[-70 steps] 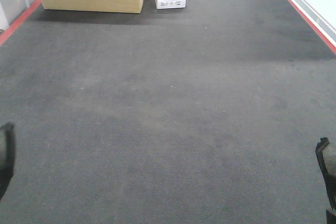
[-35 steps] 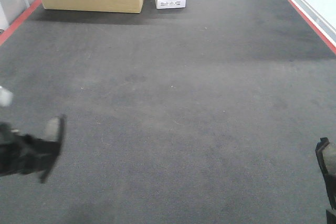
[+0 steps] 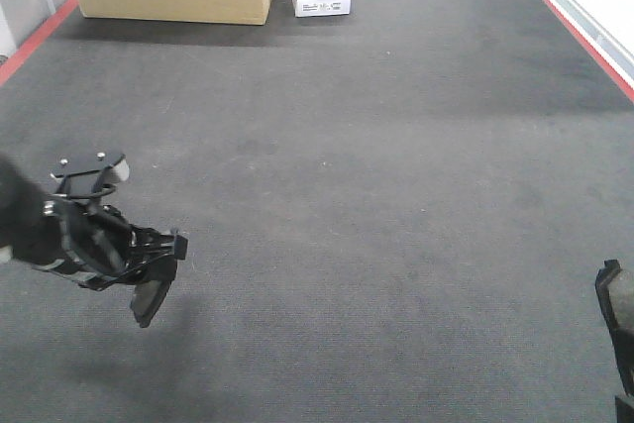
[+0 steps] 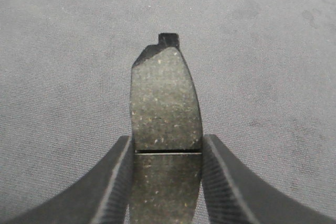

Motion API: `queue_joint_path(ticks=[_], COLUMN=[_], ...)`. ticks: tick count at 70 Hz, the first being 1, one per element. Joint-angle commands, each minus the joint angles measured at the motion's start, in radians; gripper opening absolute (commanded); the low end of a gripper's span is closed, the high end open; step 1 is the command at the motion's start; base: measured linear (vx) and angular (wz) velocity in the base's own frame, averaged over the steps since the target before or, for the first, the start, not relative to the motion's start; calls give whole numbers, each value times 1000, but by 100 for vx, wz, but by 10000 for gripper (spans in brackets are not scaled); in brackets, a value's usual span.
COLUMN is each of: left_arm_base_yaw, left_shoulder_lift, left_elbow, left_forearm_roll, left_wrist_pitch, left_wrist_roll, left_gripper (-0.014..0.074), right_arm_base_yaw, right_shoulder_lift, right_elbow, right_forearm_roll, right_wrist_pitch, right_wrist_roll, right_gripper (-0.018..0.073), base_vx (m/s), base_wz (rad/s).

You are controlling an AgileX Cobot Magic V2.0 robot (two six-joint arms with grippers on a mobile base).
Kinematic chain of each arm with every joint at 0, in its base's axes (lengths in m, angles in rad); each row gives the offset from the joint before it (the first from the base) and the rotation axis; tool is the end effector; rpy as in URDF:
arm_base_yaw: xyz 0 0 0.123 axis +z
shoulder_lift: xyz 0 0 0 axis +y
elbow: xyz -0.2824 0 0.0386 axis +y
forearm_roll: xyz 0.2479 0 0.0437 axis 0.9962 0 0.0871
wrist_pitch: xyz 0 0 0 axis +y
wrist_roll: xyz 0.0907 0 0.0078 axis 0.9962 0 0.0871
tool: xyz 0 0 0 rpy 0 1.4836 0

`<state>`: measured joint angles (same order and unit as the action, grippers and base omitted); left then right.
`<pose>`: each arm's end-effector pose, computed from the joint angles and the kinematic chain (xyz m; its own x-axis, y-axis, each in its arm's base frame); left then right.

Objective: Move and align brake pads A on conveyor
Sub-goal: 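Lower the left gripper and release its brake pad onto the belt, then raise the open left gripper away from the placed pad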

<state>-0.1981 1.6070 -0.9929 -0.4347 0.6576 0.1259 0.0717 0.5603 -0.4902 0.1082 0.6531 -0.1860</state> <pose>0.3026 -0.0847 0.2168 -0.9337 -0.0337 -0.3564 0.0888 0.9426 -0.3218 0.1041 0.0135 0.2782 -0.5748 -0.1411 -0.8060 -0.1825 0.9823 -0.0418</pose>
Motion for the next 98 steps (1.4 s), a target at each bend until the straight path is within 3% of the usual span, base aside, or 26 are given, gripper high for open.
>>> queue_joint_path(ticks=[1, 23, 66, 81, 98], left_arm_base_yaw=[-7, -15, -15, -15, -15], left_shoulder_lift=[17, 100, 112, 19, -188], left_elbow=[-68, -87, -87, -87, -83], left_forearm_roll=[27, 45, 44, 117, 212], left_wrist_pitch=[29, 39, 37, 25, 49], left_wrist_roll=[-81, -88, -140, -118, -117], left_gripper=[192, 210, 350, 329, 195], right_arm_base_yaw=[-5, -5, -5, -5, -5], right_shoulder_lift=[1, 1, 1, 1, 1], right_elbow=[-33, -33, -33, -33, -33], right_forearm_roll=[3, 3, 3, 3, 3], right_wrist_pitch=[-80, -82, -83, -83, -83], right_wrist_roll=[-6, -6, -6, -6, -6], right_gripper=[240, 240, 240, 240, 240], base_vx=[0, 0, 0, 0, 0], base_wz=[0, 0, 0, 0, 0])
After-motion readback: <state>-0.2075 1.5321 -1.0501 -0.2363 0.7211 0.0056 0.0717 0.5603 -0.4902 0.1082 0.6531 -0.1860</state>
